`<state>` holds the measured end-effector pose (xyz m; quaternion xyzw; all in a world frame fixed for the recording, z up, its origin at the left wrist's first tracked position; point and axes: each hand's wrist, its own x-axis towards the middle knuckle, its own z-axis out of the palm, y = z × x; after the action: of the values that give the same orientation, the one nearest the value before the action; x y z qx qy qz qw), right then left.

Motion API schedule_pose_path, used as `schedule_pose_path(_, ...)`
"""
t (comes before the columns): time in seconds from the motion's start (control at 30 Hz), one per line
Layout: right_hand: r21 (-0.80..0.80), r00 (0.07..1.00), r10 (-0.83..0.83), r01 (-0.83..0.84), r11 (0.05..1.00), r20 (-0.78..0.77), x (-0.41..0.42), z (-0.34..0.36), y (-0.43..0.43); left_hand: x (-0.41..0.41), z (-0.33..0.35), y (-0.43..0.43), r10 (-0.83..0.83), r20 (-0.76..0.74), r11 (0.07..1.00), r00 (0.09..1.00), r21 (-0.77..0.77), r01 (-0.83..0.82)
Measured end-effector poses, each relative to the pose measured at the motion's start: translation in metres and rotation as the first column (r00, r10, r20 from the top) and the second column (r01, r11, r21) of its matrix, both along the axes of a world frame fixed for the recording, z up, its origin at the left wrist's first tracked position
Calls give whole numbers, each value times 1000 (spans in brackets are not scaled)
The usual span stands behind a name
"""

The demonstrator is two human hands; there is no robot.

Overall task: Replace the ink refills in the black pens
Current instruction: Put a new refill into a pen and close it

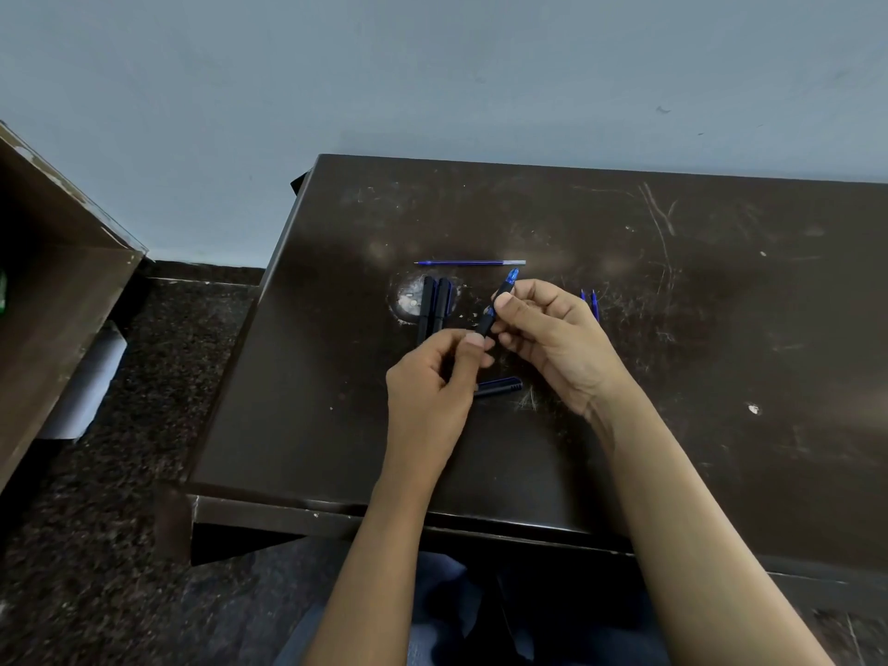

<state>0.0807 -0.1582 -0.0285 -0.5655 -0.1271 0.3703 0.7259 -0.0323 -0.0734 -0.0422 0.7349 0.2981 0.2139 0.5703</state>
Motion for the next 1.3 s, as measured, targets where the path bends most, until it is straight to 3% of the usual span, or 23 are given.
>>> schedule_pose_path(0.07, -4, 1000, -3, 3, 1000, 6, 0, -1, 0, -1, 0, 3, 17, 15, 1000, 1000, -6, -17)
schedule_pose_path(0.23, -15, 1000, 11, -11, 1000, 8, -1, -3, 1, 1, 4, -3, 25, -12, 976, 1000, -215, -27)
schedule_pose_path(0.4, -11, 1000, -2, 2, 1000, -3, 1, -3, 0, -1, 3, 0, 19, 45, 994, 999, -105, -14)
schedule_pose_path(0.6, 9, 1000, 18, -18, 1000, -13, -1, -3, 1, 2, 4, -3, 6, 7, 972, 1000, -236, -4)
schedule_pose_path(0.77, 5, 1000, 24, -24, 1000, -5, 0, -3, 1, -1, 0, 3, 7, 26, 999, 1000, -54, -5)
schedule_pose_path(0.93, 17, 1000, 25, -25, 1000, -18, 0, -4, 1, 1, 5, -2, 16, 25, 966, 1000, -260, -9)
schedule_pose_path(1.1, 22, 1000, 16, -16, 1000, -24, 1, -4, 2, 0, 2, 2, 34, 59, 994, 998, -104, -28)
schedule_pose_path(1.23, 31, 999, 26, -25, 999, -33, -1, -4, 2, 0, 5, -2, 22, 27, 977, 999, -212, -16)
schedule_pose_path(1.3, 28, 999, 26, -25, 999, -37, -1, -4, 2, 1, 4, -1, 9, 17, 986, 1000, -169, -6)
